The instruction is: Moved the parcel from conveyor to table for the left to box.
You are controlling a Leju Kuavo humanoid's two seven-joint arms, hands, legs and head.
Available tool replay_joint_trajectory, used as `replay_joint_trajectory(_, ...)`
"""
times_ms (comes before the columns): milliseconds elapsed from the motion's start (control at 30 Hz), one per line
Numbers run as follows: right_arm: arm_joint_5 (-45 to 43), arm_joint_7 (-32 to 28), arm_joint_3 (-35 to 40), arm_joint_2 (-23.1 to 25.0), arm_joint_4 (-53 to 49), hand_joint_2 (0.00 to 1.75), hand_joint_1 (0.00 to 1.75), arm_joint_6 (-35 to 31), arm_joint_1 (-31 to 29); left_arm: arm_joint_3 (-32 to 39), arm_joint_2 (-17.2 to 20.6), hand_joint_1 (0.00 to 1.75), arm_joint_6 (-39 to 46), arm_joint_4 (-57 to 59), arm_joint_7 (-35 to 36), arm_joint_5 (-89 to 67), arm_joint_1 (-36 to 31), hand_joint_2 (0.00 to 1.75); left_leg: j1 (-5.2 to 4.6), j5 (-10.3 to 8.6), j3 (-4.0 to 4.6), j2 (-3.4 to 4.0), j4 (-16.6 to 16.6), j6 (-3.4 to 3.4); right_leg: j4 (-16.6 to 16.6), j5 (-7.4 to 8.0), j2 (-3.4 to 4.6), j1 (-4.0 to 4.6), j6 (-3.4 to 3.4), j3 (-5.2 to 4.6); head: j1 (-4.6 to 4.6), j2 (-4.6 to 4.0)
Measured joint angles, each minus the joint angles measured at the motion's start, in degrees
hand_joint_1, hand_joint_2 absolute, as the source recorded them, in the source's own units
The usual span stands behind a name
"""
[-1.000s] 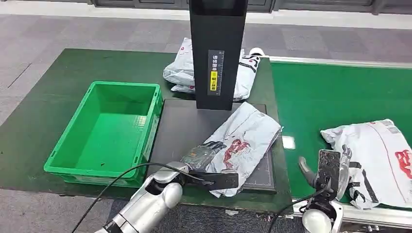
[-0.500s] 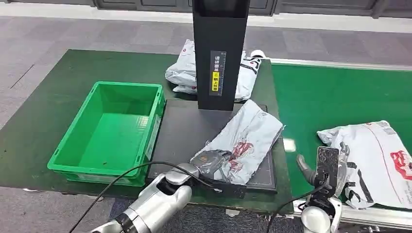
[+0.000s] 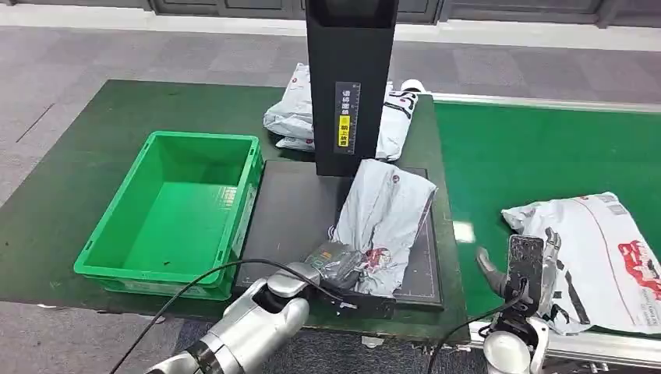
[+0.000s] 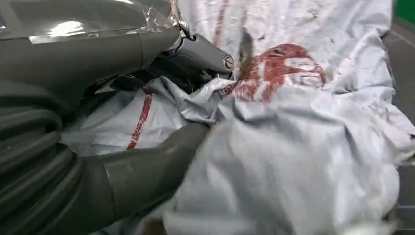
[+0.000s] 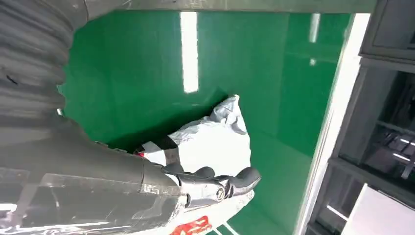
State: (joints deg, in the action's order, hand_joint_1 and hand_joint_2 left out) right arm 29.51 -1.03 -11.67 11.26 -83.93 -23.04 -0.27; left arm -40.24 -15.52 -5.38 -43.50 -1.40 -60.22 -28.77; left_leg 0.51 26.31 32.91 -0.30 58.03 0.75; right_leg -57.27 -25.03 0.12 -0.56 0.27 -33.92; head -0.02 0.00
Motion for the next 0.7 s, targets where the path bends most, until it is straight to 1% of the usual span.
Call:
replay_joint_trajectory(200,0.0,0.2,0.0,0.0,0.0,1.75,0.0,0.1,0.0,0.0,0.0,1.75,1.5,-0.1,1.9,-1.2,0.5,1.75,0.0,0.03,0.05,0.0,0.0,0.0,0.0,-0.01,0.0,0.0,0.0,-0.03,0.0,0.02)
replay_joint_trajectory(300,-0.1,0.3,-0.1,0.0,-0.1,1.75,0.0,-0.3,0.1,0.7,0.3,1.75,7.0,-1.3,4.2,-1.2,1.3,1.75,0.0,0.02,0.06,0.01,0.0,0.0,0.0,-0.01,0.01,-0.01,0.0,-0.07,0.0,0.0)
replay_joint_trajectory(367,-0.3,0.4,-0.9,0.1,-1.0,1.75,0.0,-0.8,1.0,2.6,1.4,1.75,10.3,-5.3,6.2,-1.2,2.5,1.75,0.0,0.01,0.14,0.02,0.0,0.01,0.0,0.0,0.02,0.0,-0.01,-0.16,0.0,0.0)
replay_joint_trajectory(467,-0.6,0.4,-1.7,0.3,-2.0,1.75,0.0,-0.9,1.8,6.0,2.6,1.75,9.4,-10.4,7.0,-1.6,2.9,1.75,0.0,-0.01,0.19,0.0,0.0,0.01,0.0,0.0,0.0,0.0,-0.01,-0.21,0.0,0.0)
replay_joint_trajectory(700,-0.7,0.5,-2.0,0.4,-2.7,1.75,0.0,-0.9,2.1,7.9,3.4,1.75,9.2,-15.0,7.0,-2.3,4.3,1.75,-0.01,-0.01,0.3,0.0,0.0,0.0,0.0,0.0,0.01,-0.02,-0.01,-0.32,0.0,0.02)
